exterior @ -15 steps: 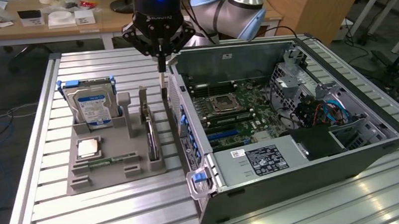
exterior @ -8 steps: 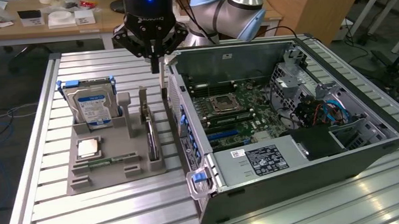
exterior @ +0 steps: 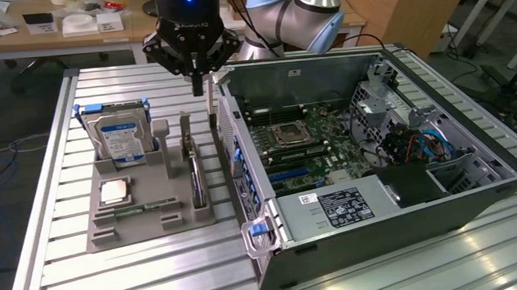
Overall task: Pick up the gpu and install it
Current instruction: 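Reach for the gpu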
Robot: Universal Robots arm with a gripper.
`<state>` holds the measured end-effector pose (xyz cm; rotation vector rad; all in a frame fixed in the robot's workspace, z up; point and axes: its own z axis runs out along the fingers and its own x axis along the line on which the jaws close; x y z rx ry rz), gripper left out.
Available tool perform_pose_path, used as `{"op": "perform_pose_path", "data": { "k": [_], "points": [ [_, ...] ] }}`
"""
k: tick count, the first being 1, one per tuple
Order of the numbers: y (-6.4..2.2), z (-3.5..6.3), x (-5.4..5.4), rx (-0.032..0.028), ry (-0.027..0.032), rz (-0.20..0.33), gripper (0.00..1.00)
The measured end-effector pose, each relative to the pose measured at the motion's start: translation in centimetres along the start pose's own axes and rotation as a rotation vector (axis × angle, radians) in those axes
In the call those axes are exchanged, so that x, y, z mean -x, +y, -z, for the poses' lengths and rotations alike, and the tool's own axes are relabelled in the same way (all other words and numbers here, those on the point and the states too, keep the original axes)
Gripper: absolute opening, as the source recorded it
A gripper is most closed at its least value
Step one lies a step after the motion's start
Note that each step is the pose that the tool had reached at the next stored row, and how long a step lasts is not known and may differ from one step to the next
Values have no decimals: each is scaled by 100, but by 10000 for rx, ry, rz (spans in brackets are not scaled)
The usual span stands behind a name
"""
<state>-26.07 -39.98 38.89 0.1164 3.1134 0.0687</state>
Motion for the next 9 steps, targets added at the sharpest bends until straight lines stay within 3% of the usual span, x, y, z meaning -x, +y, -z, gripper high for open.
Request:
{"op": "perform_pose_path", "data": {
  "k": [9],
  "points": [
    [-86,4,-18,0,0,-1,11]
  ]
}}
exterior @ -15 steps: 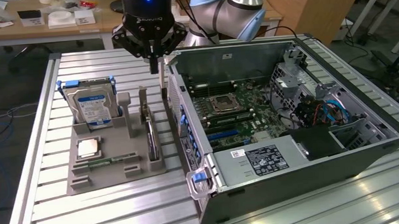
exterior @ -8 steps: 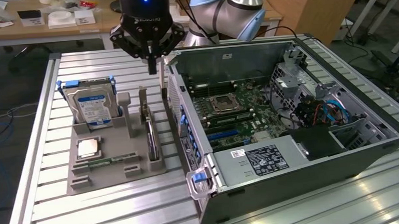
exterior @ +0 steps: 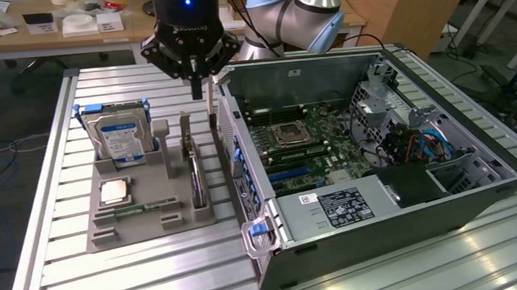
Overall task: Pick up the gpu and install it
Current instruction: 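Reach for the gpu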
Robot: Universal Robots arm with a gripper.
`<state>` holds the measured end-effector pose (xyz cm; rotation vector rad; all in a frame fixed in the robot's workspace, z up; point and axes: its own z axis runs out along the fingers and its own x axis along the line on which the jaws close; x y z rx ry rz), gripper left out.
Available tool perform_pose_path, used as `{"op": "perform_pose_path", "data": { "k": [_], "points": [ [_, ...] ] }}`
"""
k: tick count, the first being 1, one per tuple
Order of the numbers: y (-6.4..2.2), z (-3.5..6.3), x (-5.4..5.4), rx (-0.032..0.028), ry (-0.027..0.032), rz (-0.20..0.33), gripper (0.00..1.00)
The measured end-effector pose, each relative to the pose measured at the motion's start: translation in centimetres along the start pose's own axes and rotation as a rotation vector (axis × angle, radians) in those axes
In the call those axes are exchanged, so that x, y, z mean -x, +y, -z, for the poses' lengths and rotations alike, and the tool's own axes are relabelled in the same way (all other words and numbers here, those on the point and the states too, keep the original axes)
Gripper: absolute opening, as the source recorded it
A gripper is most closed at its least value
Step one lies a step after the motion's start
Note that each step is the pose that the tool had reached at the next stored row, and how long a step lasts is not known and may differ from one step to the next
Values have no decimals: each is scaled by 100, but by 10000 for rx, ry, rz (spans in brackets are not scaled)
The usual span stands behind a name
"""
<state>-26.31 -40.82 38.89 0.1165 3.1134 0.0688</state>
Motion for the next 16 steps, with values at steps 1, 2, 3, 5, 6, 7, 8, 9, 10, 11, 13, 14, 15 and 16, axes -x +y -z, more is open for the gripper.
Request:
{"op": "perform_pose_path", "data": {
  "k": [1,2,3,5,6,7,8,9,10,11,13,14,15,16],
  "points": [
    [-7,0,-1,0,0,0,11],
    [-13,1,-2,0,0,-1,11],
    [-15,1,-2,-1,0,-1,11],
    [-15,1,-2,-1,0,-2,11],
    [-15,1,-2,0,0,-1,11],
    [-15,1,-2,0,0,-1,11],
    [-15,1,-2,-1,0,-1,11],
    [-17,1,-2,0,1,0,11],
    [-25,1,-1,0,1,2,11],
    [-36,2,0,-1,1,1,11],
    [-67,3,2,0,1,0,11],
    [-86,4,2,-1,1,0,11],
    [-105,5,3,0,1,0,11],
    [-125,6,2,-1,1,0,11]
  ]
}}
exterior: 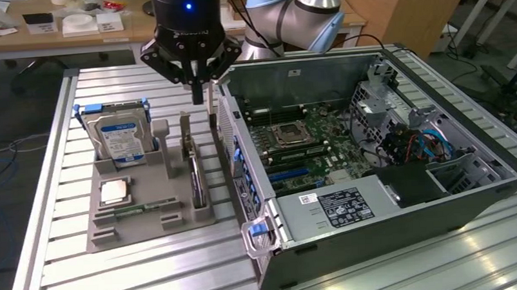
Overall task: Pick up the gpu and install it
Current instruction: 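Reach for the gpu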
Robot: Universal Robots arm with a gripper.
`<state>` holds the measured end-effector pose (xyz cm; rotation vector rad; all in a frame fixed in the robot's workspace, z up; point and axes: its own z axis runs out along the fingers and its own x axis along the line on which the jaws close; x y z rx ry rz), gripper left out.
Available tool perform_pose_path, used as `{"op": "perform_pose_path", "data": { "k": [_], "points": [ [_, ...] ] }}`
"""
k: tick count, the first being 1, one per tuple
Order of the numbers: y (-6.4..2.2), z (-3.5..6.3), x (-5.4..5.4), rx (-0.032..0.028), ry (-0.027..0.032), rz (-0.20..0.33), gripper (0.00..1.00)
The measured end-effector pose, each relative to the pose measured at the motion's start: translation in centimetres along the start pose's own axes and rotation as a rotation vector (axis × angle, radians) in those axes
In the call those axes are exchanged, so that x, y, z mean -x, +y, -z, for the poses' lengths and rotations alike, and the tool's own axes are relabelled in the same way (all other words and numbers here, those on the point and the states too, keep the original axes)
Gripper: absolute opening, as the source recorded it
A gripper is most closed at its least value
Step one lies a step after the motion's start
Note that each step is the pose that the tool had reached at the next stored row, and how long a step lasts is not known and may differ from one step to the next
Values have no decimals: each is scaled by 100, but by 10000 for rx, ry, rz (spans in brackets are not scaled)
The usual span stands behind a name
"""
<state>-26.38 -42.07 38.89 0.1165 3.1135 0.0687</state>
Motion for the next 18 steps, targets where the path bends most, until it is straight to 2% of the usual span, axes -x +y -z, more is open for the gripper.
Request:
{"op": "perform_pose_path", "data": {
  "k": [9,18],
  "points": [
    [-210,8,-9,-2,-1,0,11],
    [-368,11,-31,-22,-2,0,11]
  ]
}}
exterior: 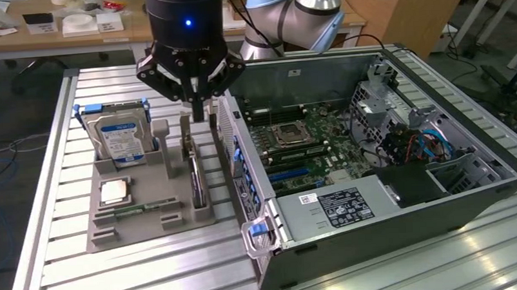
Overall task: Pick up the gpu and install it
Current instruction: 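Reach for the gpu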
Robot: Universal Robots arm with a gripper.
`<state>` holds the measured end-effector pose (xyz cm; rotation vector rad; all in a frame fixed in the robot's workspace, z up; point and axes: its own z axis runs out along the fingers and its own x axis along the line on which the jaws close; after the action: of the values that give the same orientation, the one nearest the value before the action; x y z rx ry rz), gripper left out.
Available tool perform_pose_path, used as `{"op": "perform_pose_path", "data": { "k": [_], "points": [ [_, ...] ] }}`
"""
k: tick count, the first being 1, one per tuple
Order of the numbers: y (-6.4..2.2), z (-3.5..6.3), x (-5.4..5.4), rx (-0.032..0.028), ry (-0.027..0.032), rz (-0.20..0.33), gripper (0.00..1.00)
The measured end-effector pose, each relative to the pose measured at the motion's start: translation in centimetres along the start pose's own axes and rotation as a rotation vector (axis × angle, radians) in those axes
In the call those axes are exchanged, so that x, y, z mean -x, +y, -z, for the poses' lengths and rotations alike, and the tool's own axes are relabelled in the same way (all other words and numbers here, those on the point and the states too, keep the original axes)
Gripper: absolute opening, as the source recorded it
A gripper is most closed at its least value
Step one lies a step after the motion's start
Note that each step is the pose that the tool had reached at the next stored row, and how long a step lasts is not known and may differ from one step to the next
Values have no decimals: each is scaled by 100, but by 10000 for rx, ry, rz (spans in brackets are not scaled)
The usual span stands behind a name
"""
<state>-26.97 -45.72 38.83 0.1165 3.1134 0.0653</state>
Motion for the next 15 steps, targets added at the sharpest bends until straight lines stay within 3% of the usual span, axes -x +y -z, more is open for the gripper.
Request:
{"op": "perform_pose_path", "data": {
  "k": [7,15],
  "points": [
    [-86,-1,-15,-19,-1,1,11],
    [-111,0,-38,-20,-2,0,11]
  ]
}}
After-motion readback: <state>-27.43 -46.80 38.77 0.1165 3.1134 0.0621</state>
